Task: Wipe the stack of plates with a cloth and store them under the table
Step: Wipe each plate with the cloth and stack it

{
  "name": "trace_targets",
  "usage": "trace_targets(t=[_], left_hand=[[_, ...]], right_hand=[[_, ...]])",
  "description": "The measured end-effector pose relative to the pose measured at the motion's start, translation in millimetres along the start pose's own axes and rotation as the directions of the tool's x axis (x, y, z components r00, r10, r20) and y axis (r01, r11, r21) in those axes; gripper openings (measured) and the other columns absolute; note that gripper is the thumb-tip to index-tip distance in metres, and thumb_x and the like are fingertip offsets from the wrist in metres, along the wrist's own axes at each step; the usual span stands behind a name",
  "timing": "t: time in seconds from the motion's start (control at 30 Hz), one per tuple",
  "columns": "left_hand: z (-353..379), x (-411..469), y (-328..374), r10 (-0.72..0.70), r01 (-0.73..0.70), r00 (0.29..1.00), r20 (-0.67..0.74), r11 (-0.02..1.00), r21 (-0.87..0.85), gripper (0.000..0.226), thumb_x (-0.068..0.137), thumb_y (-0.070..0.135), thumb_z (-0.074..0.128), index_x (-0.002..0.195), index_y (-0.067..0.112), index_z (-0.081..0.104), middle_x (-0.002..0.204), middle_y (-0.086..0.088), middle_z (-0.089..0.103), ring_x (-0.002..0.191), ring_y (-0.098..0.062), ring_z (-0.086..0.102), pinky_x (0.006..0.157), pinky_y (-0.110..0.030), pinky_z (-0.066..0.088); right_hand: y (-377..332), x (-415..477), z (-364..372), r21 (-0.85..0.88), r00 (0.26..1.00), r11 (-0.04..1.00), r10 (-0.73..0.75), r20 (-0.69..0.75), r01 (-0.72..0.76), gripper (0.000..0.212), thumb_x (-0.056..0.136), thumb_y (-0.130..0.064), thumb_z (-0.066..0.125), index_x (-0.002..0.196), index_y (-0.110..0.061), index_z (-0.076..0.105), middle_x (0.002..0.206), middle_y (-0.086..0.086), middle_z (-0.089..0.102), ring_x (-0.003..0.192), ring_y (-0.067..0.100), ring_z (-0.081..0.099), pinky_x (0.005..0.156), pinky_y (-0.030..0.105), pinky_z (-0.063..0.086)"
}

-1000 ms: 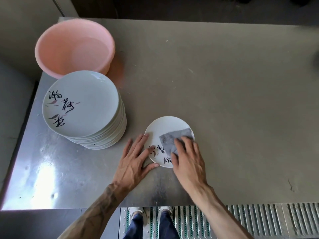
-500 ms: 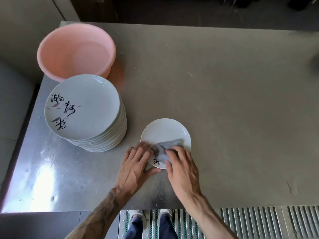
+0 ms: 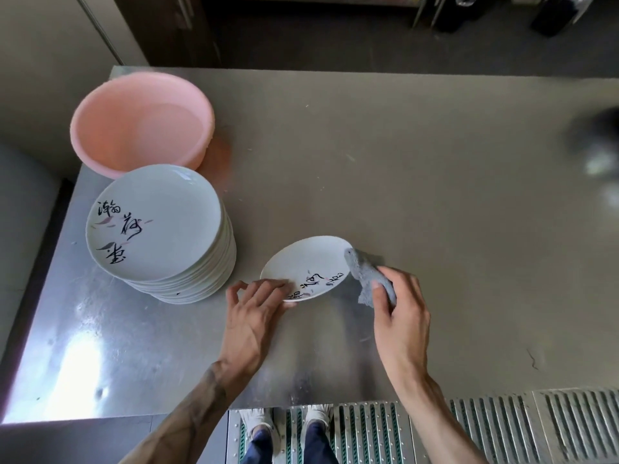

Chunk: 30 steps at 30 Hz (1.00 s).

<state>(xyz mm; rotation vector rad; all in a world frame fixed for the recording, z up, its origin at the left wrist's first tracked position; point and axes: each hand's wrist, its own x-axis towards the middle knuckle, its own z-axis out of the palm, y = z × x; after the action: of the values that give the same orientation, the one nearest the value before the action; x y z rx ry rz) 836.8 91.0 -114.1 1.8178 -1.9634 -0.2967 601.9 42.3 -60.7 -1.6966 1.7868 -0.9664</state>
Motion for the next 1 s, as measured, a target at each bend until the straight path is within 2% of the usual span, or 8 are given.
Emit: trace_targets(t=[0.17,0.27,0.33,0.4,0.57,0.77,0.87,1.0], left_hand=[[-13,7,12,-0.055,0.045,0.997,-0.054,0.982,-0.181,0.035,0.108,0.043,0.04,0.104,0.024,0.069,0.095,0.013,0.065,0.083,-0.01,0.054,0.086,-0.042,0.033],[-25,10,18,-0.23,0.19,0.969,-0.09,0.926,-0.326,0.036,0.109,0.052,0.033,0.087,0.033,0.055,0.074,0.013,0.051,0.075,-0.016,0.034,0.072,-0.03,0.029],[-28,8,20,-0.323,0.286,0.946,-0.023,0.867,-0.408,0.023,0.107,0.049,0.039,0.088,0.042,0.049,0.079,0.017,0.055,0.079,-0.016,0.039,0.069,-0.021,0.032],[-27,7,18,-0.381,0.359,0.923,0.058,0.796,-0.488,0.019,0.104,0.045,0.044,0.095,0.036,0.058,0.085,0.013,0.064,0.084,-0.016,0.053,0.068,-0.026,0.04],[-20,5,11,-0.359,0.432,0.902,0.242,0.71,-0.557,0.037,0.101,0.046,0.052,0.126,0.02,0.059,0.096,0.006,0.071,0.083,-0.007,0.064,0.072,-0.031,0.051],[-4,-4,-6,-0.276,0.46,0.853,0.443,0.799,-0.387,0.096,0.067,0.06,0.09,0.145,0.025,0.046,0.128,0.007,0.056,0.111,-0.015,0.056,0.095,-0.038,0.051],[1,-12,-16,-0.307,0.507,0.832,0.462,0.76,-0.407,0.11,0.065,0.061,0.09,0.156,0.04,0.031,0.134,0.009,0.048,0.115,-0.016,0.053,0.099,-0.037,0.052],[8,-17,-16,-0.31,0.477,0.862,0.401,0.764,-0.435,0.092,0.07,0.065,0.081,0.147,0.059,0.032,0.119,0.008,0.048,0.104,-0.012,0.051,0.093,-0.037,0.053]], right_hand=[[-19,17,16,0.066,1.0,0.998,0.003,0.002,-0.003,0.023,0.1,-0.008,0.058,0.121,-0.01,0.067,0.114,0.0,0.065,0.104,0.02,0.064,0.091,0.03,0.048],[-23,20,22,0.08,0.999,0.996,-0.032,-0.011,0.032,0.023,0.101,-0.009,0.058,0.122,-0.012,0.066,0.116,-0.002,0.063,0.103,0.015,0.063,0.089,0.022,0.046],[-24,20,26,0.082,0.998,0.995,-0.064,0.026,0.062,0.025,0.101,-0.009,0.057,0.124,-0.016,0.065,0.118,-0.006,0.062,0.106,0.009,0.061,0.092,0.016,0.043],[-23,20,34,0.07,0.992,0.994,-0.094,0.09,0.088,0.026,0.101,-0.011,0.057,0.125,-0.02,0.065,0.119,-0.01,0.06,0.108,0.008,0.06,0.093,0.015,0.042],[-8,11,64,-0.064,0.959,0.992,-0.091,0.27,0.112,0.025,0.099,-0.017,0.062,0.123,-0.022,0.067,0.12,-0.008,0.062,0.108,0.017,0.058,0.093,0.028,0.047],[1,-1,81,-0.103,0.818,0.899,-0.333,0.47,0.425,0.031,0.098,-0.021,0.06,0.128,-0.021,0.068,0.13,-0.006,0.061,0.115,0.019,0.055,0.102,0.03,0.042],[15,8,73,-0.187,0.856,0.925,-0.209,0.473,0.33,0.03,0.099,-0.017,0.062,0.128,-0.019,0.068,0.129,-0.004,0.063,0.114,0.023,0.057,0.1,0.031,0.046],[33,-6,51,-0.255,0.932,0.957,-0.038,0.359,0.138,0.032,0.101,-0.028,0.057,0.132,-0.023,0.065,0.126,-0.004,0.059,0.111,0.023,0.056,0.093,0.033,0.049]])
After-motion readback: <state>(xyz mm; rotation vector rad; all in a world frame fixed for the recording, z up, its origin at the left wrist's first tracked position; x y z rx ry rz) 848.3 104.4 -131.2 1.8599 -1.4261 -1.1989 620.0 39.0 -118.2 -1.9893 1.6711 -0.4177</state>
